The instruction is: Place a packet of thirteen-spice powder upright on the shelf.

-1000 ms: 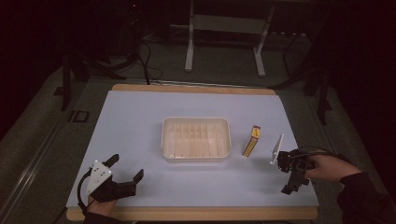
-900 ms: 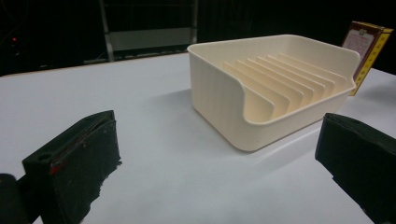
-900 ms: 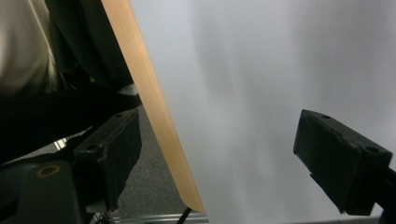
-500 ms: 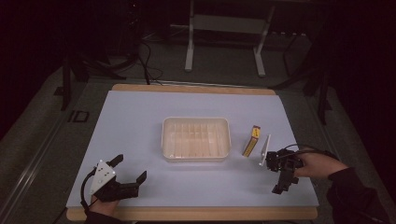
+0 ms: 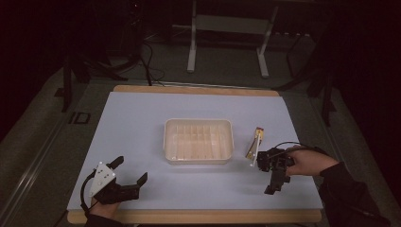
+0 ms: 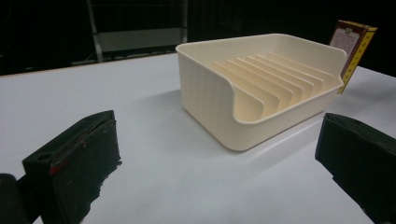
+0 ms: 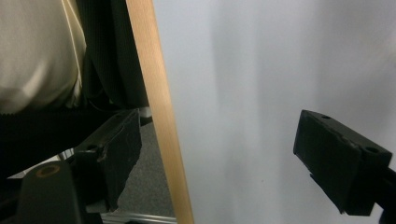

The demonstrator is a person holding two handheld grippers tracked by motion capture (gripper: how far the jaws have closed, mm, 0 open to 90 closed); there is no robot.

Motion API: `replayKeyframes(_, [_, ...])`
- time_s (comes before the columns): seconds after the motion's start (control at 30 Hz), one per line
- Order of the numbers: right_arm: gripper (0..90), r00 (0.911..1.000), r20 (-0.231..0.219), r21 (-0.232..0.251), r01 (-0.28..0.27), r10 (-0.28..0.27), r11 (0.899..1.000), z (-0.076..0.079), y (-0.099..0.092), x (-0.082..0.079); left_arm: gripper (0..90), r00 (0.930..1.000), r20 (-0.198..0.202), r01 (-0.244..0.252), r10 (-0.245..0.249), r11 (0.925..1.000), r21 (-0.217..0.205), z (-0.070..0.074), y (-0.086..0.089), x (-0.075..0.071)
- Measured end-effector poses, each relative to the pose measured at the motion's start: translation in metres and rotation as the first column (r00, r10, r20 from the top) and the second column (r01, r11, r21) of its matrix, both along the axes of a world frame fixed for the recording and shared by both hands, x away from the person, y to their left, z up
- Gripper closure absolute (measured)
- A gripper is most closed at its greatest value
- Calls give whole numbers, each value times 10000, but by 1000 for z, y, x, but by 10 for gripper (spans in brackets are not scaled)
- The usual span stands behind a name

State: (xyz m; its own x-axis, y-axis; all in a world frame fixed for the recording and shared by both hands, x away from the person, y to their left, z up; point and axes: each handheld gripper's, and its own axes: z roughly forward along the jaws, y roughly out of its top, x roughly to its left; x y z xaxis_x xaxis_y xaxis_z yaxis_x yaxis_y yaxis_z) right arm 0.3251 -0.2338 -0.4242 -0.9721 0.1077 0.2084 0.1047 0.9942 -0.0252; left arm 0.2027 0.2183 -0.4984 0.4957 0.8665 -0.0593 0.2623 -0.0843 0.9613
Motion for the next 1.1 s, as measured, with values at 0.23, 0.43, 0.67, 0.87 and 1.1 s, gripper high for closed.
replayKeyframes(0.23, [150, 9998, 118, 94, -176, 174, 9998, 6, 12, 3, 0, 10000, 32, -91, 91, 9999, 60, 0, 1, 0])
replayKeyframes(0.43, [150, 9996, 166, 273, -219, 215, 9994, 14, 17, 8, 0, 9998, 47, -173, 173, 9998, 58, 0, 1, 0])
replayKeyframes(0.67, [153, 9990, 313, 226, -311, 304, 9993, 22, 22, 11, 0, 9998, -26, -217, 217, 9996, 202, 0, 1, 0])
replayKeyframes(0.87, [146, 9978, 604, 302, -308, 289, 9991, 28, 28, 14, 0, 9996, 32, -277, 276, 9993, 231, 1, 2, -1])
replayKeyframes(1.1, [149, 9952, 911, 693, -410, 346, 9968, 39, 29, 17, 0, 9995, 104, -287, 285, 9994, 187, 2, 2, -1])
